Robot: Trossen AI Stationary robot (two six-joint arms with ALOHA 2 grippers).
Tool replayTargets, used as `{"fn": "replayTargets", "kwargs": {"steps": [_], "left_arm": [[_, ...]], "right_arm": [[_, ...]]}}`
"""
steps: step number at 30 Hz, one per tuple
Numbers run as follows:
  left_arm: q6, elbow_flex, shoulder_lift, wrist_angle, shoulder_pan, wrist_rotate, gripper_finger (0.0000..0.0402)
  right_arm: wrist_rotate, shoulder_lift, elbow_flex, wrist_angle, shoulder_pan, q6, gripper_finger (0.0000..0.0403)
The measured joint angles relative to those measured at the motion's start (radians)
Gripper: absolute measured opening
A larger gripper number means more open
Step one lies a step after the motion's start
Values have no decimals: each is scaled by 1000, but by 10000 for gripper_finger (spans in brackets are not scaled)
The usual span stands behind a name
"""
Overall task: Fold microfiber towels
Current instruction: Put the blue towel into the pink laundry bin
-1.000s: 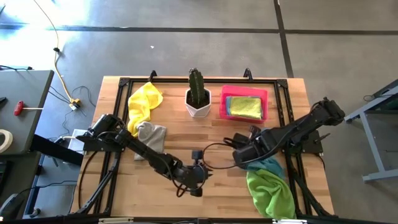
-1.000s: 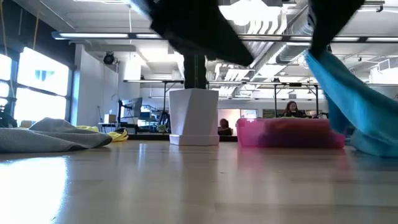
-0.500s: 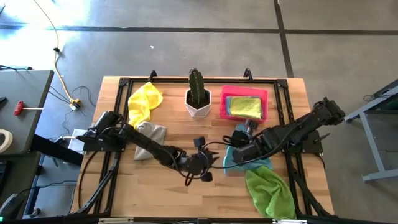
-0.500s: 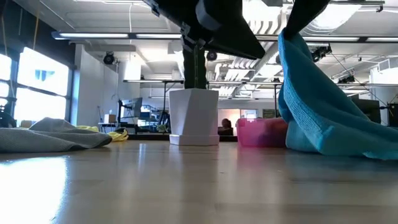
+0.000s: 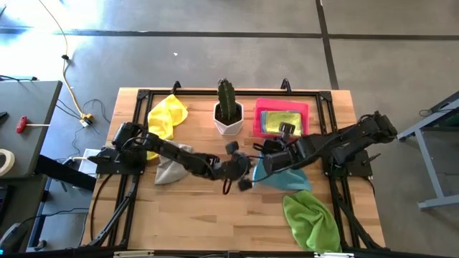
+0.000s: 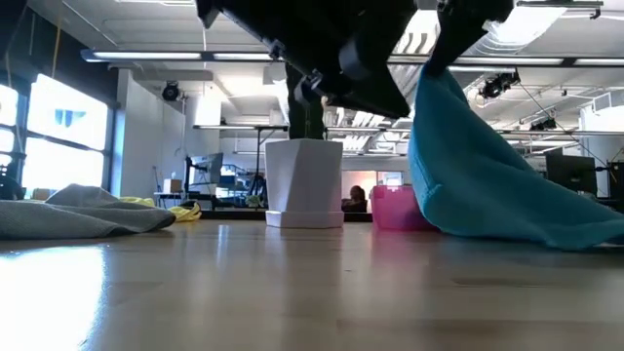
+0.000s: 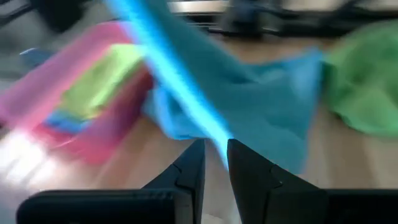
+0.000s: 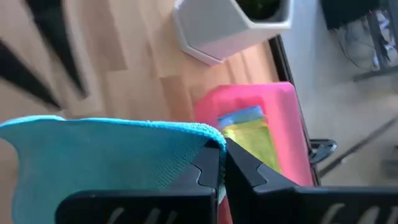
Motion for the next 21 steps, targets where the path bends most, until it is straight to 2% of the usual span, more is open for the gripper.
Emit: {"fn": "replayTargets", "kwargs": {"steps": [5, 7, 9, 12, 14, 21], "left_arm": [[20, 0, 0, 4, 10, -191, 27], [13, 0, 0, 10, 7, -200, 9], [-1, 0, 0, 27, 6, -149, 4], [15, 0, 0, 19, 12, -35, 19], [42, 0, 0, 5, 15, -2, 38], [100, 0, 0, -1, 36, -40, 116]], "right_arm": [[0, 0, 0, -33, -64, -44, 0], [0, 0, 0, -34, -88, -60, 0], [-3, 0, 0, -34, -111, -78, 0], [-11, 0, 0, -34, -139, -97, 0], [-25, 0, 0, -34, -152, -105, 0], [-105, 0, 0, -35, -164, -123, 0]]}}
